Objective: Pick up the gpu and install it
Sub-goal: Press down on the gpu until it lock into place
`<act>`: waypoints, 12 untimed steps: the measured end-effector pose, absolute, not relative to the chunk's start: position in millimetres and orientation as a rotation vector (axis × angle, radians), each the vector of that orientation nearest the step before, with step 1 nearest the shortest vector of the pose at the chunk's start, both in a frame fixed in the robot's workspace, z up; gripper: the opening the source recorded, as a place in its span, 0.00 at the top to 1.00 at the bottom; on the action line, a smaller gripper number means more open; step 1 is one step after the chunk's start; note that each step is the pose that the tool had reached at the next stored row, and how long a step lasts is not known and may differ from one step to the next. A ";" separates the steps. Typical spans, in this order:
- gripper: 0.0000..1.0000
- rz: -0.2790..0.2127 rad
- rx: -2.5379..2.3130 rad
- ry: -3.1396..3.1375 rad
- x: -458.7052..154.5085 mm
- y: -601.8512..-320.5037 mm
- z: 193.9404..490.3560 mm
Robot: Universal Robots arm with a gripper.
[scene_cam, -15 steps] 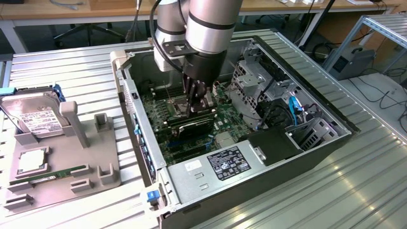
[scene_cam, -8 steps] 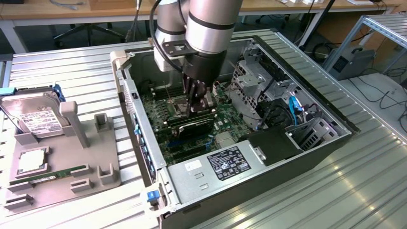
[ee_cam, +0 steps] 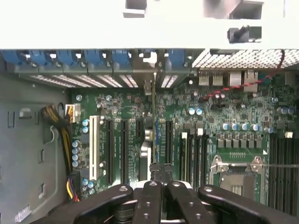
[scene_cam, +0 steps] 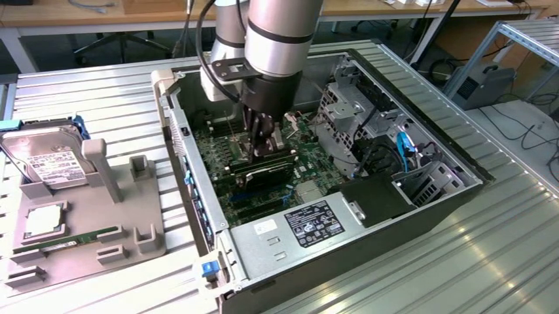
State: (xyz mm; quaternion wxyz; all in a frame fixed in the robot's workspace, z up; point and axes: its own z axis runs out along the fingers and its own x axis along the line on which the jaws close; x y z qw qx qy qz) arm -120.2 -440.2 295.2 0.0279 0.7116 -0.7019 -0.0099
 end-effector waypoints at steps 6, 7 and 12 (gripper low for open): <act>0.89 -0.031 2.197 -2.167 -127.4 -440.3 290.7; 0.89 -0.031 2.197 -2.167 -127.9 -440.3 289.7; 0.89 -0.030 2.197 -2.167 -132.9 -440.8 283.7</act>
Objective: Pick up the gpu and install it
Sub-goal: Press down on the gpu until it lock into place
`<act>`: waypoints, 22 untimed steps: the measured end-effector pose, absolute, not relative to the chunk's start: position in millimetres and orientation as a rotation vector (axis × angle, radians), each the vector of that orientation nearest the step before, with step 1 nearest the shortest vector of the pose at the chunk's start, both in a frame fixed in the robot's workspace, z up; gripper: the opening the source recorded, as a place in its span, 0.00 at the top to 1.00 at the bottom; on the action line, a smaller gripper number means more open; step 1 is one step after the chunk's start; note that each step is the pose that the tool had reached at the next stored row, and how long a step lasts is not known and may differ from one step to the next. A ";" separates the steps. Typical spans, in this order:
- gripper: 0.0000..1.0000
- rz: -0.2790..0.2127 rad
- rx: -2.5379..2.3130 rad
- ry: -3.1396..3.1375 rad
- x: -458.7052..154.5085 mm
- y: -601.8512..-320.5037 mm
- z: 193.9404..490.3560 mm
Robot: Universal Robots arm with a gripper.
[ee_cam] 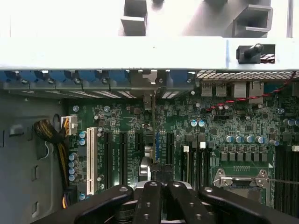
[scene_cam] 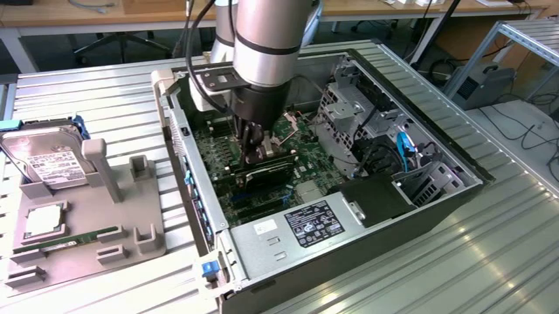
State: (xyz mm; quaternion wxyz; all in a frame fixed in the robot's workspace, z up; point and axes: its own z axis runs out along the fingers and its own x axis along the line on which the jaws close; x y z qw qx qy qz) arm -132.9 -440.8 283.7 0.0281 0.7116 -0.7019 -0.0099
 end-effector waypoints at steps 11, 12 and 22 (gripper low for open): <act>0.89 -0.030 2.197 -2.167 -137.7 -446.9 279.1; 0.89 -0.030 2.197 -2.167 -138.0 -446.8 278.7; 0.89 -0.029 2.196 -2.166 -138.8 -442.7 275.7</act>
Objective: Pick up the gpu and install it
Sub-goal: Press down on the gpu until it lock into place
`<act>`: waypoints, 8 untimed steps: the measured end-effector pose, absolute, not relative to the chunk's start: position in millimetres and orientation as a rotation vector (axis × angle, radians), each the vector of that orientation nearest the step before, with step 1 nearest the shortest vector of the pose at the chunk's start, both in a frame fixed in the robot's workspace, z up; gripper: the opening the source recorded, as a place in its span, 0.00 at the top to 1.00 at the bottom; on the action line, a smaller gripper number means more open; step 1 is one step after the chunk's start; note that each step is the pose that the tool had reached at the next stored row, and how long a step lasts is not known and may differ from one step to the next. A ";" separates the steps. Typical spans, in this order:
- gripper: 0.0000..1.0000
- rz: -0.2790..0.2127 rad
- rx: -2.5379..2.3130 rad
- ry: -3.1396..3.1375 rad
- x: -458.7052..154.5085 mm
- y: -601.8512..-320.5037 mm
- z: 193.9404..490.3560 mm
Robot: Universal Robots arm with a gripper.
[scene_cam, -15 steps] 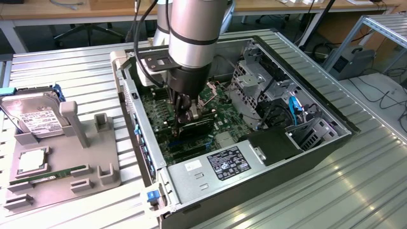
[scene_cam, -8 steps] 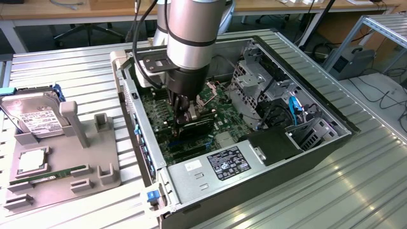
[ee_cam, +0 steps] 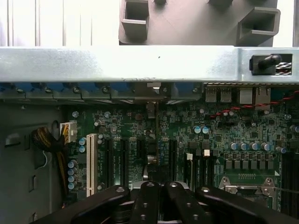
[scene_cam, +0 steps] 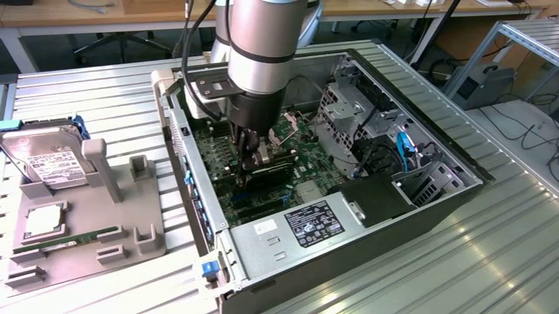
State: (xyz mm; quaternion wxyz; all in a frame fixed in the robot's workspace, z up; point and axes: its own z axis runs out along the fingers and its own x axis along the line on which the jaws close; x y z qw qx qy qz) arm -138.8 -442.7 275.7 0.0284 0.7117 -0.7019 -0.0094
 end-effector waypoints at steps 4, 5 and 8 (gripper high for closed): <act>0.89 -0.028 2.195 -2.165 -139.4 -442.7 273.2; 0.89 -0.028 2.195 -2.165 -139.6 -442.7 272.4; 0.89 -0.027 2.195 -2.165 -140.1 -442.7 269.6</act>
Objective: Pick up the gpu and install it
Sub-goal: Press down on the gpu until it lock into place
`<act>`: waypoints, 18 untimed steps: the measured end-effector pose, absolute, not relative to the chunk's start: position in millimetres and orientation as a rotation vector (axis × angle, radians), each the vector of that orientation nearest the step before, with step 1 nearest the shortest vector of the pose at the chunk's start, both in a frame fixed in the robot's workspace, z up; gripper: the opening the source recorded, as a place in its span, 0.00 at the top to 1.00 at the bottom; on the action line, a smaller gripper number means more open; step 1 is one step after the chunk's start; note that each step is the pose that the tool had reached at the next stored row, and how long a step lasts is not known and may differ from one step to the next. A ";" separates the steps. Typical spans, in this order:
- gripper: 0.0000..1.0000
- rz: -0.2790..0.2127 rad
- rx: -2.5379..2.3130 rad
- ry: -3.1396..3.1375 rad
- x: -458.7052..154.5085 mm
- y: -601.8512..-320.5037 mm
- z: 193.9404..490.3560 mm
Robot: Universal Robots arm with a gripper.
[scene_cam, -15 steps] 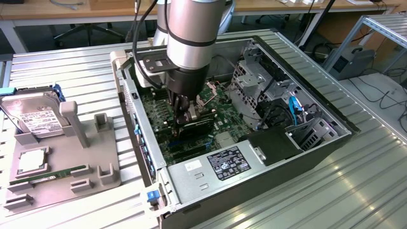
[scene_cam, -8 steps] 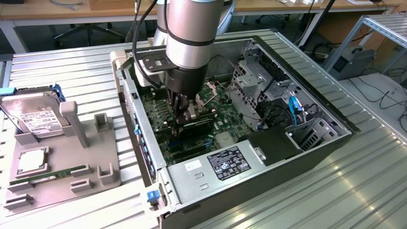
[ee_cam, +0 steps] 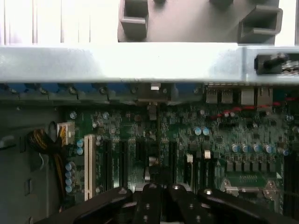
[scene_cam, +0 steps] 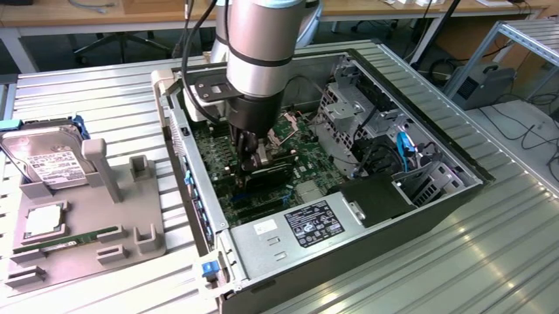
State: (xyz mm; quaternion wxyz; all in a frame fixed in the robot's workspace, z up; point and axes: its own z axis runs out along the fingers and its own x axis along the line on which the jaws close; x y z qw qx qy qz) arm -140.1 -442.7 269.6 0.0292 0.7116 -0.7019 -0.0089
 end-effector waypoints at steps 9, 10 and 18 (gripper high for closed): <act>0.89 -0.028 2.195 -2.165 -141.0 -442.8 265.8; 0.89 -0.029 2.196 -2.166 -140.9 -442.6 267.0; 0.89 -0.041 2.202 -2.171 -139.7 -442.7 286.0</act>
